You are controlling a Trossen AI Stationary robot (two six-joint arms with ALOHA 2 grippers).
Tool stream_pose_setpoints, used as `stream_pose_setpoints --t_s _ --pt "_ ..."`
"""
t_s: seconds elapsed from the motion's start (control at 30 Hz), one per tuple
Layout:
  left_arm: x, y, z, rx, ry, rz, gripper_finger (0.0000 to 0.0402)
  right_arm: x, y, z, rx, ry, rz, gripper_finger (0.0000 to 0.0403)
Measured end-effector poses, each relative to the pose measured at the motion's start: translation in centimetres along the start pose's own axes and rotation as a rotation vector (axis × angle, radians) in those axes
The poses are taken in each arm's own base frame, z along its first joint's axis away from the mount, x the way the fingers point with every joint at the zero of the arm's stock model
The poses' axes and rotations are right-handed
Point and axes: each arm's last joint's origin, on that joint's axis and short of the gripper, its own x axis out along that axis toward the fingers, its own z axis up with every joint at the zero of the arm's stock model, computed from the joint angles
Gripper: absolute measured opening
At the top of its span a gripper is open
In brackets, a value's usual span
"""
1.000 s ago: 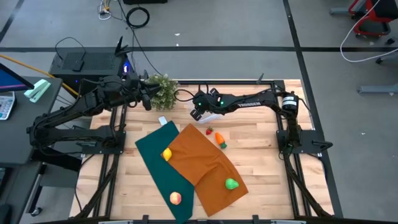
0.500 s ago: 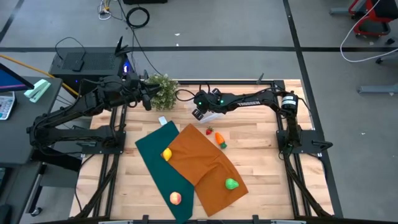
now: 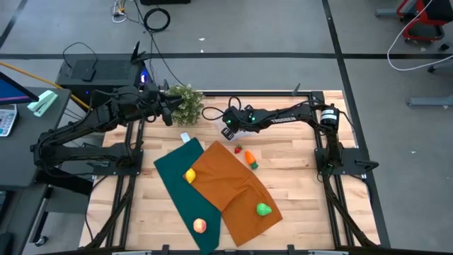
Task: Pick and placing Produce into tupperware
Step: Put the top yellow lemon into the transparent bin, then put the orange carrot into the transparent bin
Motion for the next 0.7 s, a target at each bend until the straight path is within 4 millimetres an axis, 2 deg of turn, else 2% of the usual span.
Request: stream_pose_setpoints --t_s 0.13,0.43,0.7 --pt "0.00 0.00 0.00 0.000 0.000 0.000 0.0103 0.09 -0.18 0.05 0.025 0.007 0.011 0.0159" --pt "0.00 0.01 0.00 0.000 0.000 0.000 0.0103 0.08 -0.19 -0.07 0.064 0.024 0.021 0.0206" --pt "0.00 0.00 0.00 0.000 0.000 0.000 0.0103 -0.03 -0.19 0.07 0.063 0.026 0.020 0.0209"
